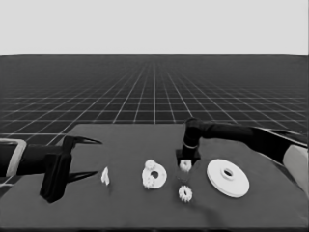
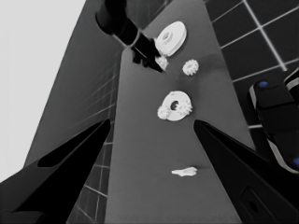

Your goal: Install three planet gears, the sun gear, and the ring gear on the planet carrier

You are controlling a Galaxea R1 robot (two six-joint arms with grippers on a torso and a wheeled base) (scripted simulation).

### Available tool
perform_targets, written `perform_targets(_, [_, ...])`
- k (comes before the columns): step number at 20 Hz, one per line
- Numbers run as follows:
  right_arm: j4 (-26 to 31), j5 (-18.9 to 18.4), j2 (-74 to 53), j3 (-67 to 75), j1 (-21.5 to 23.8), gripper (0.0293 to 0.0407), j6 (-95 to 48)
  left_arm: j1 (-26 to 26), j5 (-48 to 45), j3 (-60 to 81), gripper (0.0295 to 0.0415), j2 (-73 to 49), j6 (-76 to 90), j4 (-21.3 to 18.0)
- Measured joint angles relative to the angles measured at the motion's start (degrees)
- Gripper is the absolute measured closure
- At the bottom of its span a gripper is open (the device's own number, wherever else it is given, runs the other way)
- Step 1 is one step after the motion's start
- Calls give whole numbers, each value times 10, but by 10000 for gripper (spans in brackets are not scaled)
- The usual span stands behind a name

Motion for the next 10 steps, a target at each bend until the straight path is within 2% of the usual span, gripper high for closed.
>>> perform_targets(4, [5, -1, 0, 0, 4, 387, 0, 0, 0, 0, 326, 0, 0, 0])
perform_targets(7, [4, -10, 124, -72, 6, 387, 51, 0, 0, 0, 326, 0, 0, 0])
perform_targets(10, [4, -11, 152, -97, 6, 387, 53, 0, 0, 0, 326, 0, 0, 0])
